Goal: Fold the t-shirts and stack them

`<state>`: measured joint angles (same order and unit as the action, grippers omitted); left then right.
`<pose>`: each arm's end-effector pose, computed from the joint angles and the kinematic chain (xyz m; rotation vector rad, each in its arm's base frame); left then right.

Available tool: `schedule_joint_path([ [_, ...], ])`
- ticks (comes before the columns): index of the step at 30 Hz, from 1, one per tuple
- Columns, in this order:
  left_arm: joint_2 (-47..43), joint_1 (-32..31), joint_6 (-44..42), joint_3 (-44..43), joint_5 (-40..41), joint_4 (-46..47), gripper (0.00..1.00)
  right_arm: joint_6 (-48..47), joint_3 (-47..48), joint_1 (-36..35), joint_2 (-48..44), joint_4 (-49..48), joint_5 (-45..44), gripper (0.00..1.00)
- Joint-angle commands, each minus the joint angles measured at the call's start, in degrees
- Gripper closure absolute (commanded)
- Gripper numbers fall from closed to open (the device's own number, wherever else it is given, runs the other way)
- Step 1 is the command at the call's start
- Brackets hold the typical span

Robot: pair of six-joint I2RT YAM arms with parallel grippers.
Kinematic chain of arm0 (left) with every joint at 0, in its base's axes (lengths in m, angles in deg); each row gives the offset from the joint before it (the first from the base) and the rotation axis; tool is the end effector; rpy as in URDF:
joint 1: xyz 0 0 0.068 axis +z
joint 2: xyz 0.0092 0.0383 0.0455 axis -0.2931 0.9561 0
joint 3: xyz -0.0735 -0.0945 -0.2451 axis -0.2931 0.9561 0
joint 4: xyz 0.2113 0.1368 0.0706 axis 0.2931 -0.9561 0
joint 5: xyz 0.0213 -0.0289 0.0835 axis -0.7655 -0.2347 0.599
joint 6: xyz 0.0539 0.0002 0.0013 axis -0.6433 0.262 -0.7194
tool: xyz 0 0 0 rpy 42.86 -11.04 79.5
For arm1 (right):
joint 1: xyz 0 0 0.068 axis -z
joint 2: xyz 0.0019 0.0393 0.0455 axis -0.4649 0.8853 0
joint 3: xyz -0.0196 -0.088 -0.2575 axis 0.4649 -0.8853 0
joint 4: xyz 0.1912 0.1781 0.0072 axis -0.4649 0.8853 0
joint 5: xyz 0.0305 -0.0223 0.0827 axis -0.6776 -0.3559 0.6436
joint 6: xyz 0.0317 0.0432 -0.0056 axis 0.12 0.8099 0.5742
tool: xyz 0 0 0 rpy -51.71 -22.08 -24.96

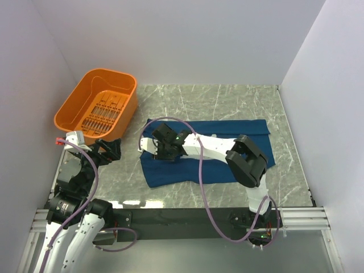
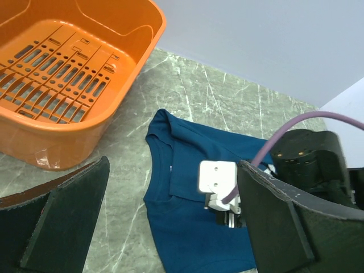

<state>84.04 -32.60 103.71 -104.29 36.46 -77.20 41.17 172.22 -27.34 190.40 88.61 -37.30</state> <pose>0.0764 -0.0145 0.3284 -0.3199 1.6218 -0.4343 0.2417 0.3501 0.1928 -1.8851 1.7504 0.2045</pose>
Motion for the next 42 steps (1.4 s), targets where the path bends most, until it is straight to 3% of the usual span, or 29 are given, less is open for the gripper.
schedule_joint_path([
  [1,-0.54,0.35,-0.61,0.18,0.22,0.57,0.01,0.01,0.56,0.38,1.46,-0.79,-1.02,0.54],
  [13,-0.45,0.43,-0.70,0.18,0.13,0.66,0.01,0.18,2.49,2.66,4.98,-0.53,-2.52,0.62],
  [20,-0.37,0.61,-0.70,0.18,0.05,0.66,0.01,0.10,2.49,3.45,3.85,-0.35,-1.64,0.89],
  [25,-0.45,0.52,-0.70,0.27,-0.04,0.75,0.00,0.01,1.79,4.16,1.83,-0.18,-0.15,0.99],
  [37,-0.45,0.61,-0.87,0.36,-0.57,0.93,0.00,-10.27,-5.32,5.91,-8.90,3.69,6.97,1.00],
  [42,-0.45,0.70,-0.87,0.36,-0.66,0.93,0.01,-11.42,-6.30,6.36,-9.17,4.39,7.77,1.00],
])
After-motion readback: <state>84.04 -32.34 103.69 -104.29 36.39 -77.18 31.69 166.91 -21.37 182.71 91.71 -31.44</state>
